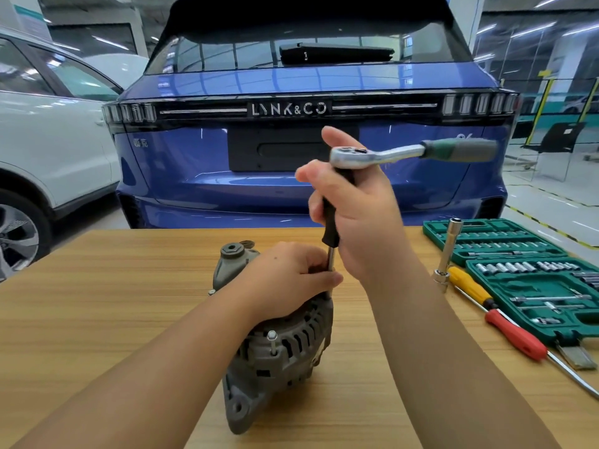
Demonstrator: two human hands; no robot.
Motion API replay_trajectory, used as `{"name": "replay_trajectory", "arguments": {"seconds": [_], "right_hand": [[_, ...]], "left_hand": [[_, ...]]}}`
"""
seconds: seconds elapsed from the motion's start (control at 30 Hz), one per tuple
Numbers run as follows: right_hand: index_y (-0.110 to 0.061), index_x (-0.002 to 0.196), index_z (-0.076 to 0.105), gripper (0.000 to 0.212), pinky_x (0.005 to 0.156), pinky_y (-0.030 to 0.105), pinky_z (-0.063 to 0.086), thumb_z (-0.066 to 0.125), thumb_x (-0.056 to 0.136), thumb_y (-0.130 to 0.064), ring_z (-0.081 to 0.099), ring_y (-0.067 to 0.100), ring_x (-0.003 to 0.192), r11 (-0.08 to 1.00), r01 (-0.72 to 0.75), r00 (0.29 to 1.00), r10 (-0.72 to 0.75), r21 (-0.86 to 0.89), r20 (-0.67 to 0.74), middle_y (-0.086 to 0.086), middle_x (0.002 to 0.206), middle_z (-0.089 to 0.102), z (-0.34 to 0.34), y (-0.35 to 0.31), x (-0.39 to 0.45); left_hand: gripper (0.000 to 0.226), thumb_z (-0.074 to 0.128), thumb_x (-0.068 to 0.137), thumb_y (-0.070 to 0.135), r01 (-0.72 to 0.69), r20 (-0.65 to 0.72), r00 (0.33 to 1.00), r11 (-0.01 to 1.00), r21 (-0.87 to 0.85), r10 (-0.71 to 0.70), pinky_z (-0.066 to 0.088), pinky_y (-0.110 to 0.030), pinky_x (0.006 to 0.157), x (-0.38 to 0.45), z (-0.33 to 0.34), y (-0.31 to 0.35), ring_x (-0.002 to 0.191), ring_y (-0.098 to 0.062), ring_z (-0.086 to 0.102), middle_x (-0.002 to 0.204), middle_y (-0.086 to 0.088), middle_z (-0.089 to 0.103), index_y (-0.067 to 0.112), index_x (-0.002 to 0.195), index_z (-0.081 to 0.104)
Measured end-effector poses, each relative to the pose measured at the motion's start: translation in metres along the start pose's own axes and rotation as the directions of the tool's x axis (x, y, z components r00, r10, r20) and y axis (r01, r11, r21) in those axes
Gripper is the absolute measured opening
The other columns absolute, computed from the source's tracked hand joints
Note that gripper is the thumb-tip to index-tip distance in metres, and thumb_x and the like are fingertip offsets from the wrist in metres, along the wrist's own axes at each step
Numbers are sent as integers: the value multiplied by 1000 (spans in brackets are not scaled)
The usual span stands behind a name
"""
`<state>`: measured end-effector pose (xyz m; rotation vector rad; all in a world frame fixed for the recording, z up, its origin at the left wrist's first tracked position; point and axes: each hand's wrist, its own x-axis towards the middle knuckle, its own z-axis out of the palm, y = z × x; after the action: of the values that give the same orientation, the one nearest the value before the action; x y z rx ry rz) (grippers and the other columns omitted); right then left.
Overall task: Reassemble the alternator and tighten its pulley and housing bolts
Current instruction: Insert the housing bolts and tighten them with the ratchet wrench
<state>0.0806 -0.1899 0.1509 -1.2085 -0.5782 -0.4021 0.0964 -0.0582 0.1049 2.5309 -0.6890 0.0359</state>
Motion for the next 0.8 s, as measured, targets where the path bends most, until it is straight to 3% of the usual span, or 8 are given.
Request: {"name": "replay_trajectory", "arguments": {"seconds": [0.17,0.23,0.37,0.43,0.53,0.6,0.67,0.8], "right_hand": [[-42,121,59,50,58,29,47,58,94,0,48,14,65,973,202,979,-204,-110,-8,-9,82,58,8,15,0],[-43,123,60,49,58,26,47,57,94,-4,47,13,64,977,189,982,-189,-99,6,-6,81,57,7,17,0],[-31,125,64,41,54,30,43,46,90,-22,49,18,61,987,38,997,-47,158,58,5,81,62,2,13,2],[-28,127,61,40,55,29,43,54,88,-37,49,16,62,992,20,998,-28,124,61,2,80,61,1,11,1],[-23,114,63,33,55,23,44,73,85,-35,48,10,60,998,27,996,-32,-59,-78,-6,72,56,8,9,-1],[-11,95,67,20,52,24,40,75,87,-28,45,9,56,991,32,979,-58,-131,-196,-7,63,52,11,10,-1],[-1,89,62,28,50,27,38,73,90,-26,41,10,54,990,-19,964,-18,-139,-266,-2,60,46,9,7,1],[-19,101,66,15,58,26,41,72,89,-25,45,10,58,988,-148,989,148,41,-15,-4,68,56,0,3,3]], "left_hand": [[27,56,99,51,4,-28,1000,1000,-16,-4,58,-44,84,-1,0,0,84,-7,67,91,10,74,31,100,74],[27,55,100,50,4,-24,1000,1000,-22,-5,58,-45,84,-1,1,1,84,-8,68,91,9,74,30,101,74],[26,57,99,50,4,-20,1000,1000,1,-4,57,-47,84,0,0,0,83,-9,67,87,7,72,29,96,72],[27,57,99,50,7,-14,1000,1000,-5,-8,57,-46,84,0,0,0,83,-9,67,87,8,72,29,96,73],[28,55,100,49,-6,3,1000,1000,6,5,58,-45,86,-2,-1,3,85,-10,68,91,8,74,28,102,74],[30,53,101,48,-27,12,1000,1000,14,27,57,-44,85,-3,-1,5,85,-11,68,92,7,74,27,104,75],[31,53,102,47,-37,15,999,999,36,37,57,-43,84,-3,-1,6,84,-11,67,91,6,74,26,103,75],[26,54,101,48,-9,5,1000,1000,30,9,57,-38,82,-2,-1,2,81,-5,65,86,11,70,31,96,73]]}}
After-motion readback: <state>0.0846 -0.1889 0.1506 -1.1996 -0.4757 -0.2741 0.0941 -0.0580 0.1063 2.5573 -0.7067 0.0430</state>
